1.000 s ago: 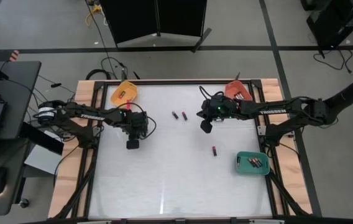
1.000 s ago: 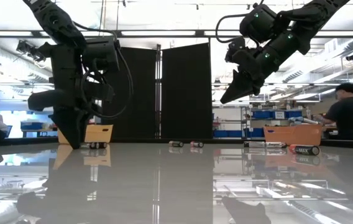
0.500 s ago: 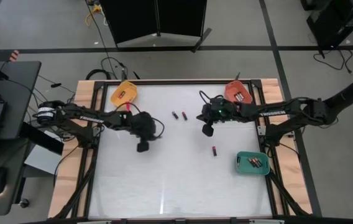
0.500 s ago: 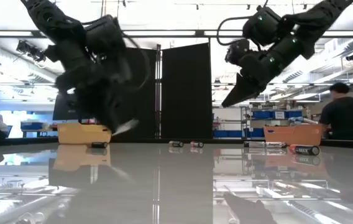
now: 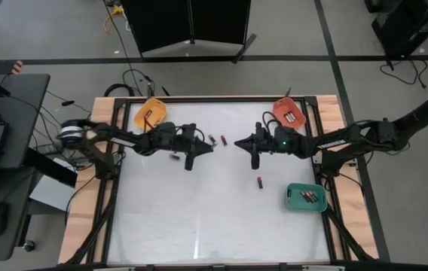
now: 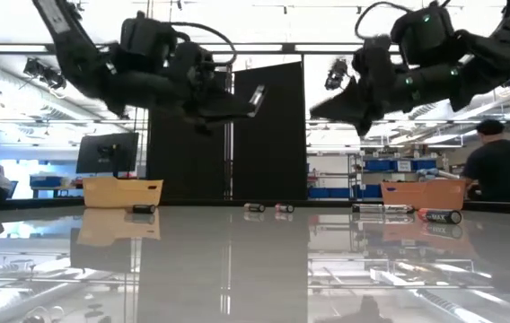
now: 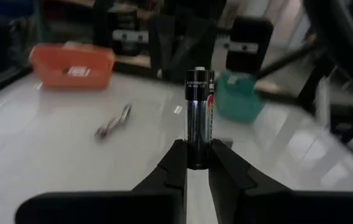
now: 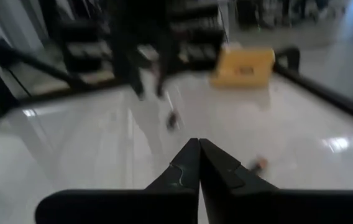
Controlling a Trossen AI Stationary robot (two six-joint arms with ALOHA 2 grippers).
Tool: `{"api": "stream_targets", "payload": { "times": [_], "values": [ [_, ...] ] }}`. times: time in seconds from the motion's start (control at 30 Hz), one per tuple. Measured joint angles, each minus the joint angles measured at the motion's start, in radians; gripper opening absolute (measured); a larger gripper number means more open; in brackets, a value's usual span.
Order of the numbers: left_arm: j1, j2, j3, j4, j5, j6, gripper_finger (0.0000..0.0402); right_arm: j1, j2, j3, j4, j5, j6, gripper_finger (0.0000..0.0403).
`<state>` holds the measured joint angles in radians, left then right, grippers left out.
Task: Sort batteries
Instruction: Put the silver battery into the orange bin
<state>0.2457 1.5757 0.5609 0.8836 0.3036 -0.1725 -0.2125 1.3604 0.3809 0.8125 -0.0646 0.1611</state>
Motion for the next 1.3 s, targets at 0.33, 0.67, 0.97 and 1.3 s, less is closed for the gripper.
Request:
{"api": "stream_targets", "payload": {
  "times": [0.33,0.67,0.97,1.3],
  "values": [
    [0.061,0.233,0.124,0.425,0.103,-0.128,0.0044,0.024,0.002,0.083,0.172,0.006,0.074,0.0064],
    [0.079,0.250,0.238,0.419,0.174,-0.116,0.0044,0.022,0.002,0.143,0.177,0.067,0.131,0.0150],
    [0.093,0.249,0.296,0.277,0.201,-0.120,0.0044,0.010,0.002,0.143,0.182,0.083,0.123,0.0170],
    [0.095,0.249,0.356,0.215,0.233,-0.099,0.0044,0.003,0.002,0.143,0.182,0.074,0.119,0.0131]
  ]
}}
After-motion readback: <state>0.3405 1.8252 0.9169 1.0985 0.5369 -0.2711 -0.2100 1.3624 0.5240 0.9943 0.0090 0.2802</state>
